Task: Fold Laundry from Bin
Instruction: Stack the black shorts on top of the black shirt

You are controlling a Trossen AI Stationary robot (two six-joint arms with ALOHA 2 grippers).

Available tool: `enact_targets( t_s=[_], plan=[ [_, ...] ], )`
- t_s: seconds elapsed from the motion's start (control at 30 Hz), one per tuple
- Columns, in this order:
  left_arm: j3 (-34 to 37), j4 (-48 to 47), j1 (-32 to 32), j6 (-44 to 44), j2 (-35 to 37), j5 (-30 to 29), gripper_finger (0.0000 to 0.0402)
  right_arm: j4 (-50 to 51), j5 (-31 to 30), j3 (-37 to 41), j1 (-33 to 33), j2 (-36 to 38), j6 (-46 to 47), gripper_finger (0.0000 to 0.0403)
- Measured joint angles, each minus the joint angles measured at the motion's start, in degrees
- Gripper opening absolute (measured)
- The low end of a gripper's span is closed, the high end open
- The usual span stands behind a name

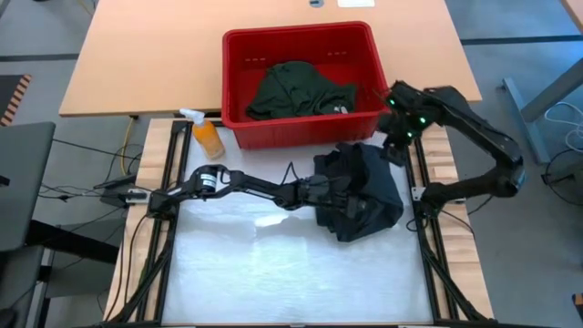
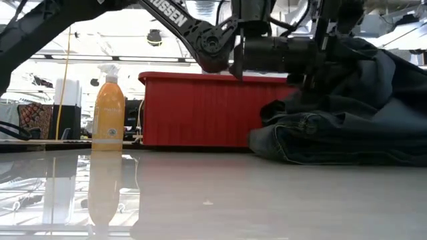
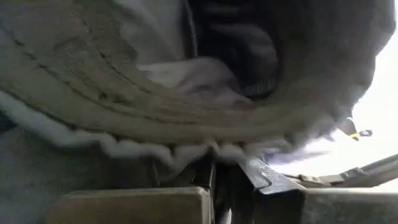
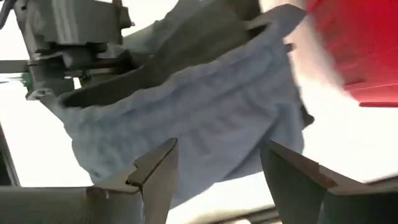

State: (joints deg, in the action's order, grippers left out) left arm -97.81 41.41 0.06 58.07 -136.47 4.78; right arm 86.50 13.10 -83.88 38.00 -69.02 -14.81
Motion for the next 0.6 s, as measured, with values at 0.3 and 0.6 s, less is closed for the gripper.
enact_targets(
  t_s=[0.3,0.6],
  plan=[
    [4.27,0.68,-0.67,-2.36,3.09,-5.63,0.001,-14.87,0.37,19.66,-12.38,12.59,10.79,0.0255],
    [4.05,-3.62,0.31,3.73,3.09,-2.93,0.0012,-25.04,0.31,25.64,-21.73,15.07,14.92,0.0255]
  ],
)
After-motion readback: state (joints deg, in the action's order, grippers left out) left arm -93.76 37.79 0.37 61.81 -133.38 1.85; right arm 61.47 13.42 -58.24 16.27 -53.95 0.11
